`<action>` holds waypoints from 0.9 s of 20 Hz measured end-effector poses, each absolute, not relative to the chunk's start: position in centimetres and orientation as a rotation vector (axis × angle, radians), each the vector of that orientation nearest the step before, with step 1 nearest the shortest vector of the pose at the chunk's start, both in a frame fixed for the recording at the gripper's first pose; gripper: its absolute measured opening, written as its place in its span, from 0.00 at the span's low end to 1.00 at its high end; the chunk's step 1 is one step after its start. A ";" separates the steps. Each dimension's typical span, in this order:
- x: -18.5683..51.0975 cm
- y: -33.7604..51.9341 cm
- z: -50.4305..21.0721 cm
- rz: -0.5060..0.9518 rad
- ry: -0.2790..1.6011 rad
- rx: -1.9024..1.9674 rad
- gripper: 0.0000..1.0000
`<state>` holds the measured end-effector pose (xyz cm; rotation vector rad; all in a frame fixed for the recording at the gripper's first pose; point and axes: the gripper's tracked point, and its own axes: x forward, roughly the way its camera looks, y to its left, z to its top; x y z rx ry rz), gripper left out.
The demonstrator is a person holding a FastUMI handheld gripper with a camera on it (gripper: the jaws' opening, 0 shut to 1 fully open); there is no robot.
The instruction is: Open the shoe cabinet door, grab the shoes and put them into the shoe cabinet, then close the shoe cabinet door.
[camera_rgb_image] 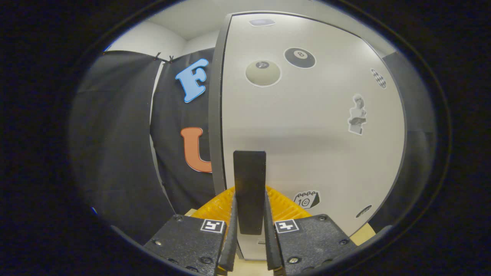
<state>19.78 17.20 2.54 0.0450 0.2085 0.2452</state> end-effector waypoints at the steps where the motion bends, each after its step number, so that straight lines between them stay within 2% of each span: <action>1: 19.7 17.2 2.5 0.256 0.214 0.044 0.34; 18: 9.6 12.7 3.1 0.572 0.274 0.076 0.32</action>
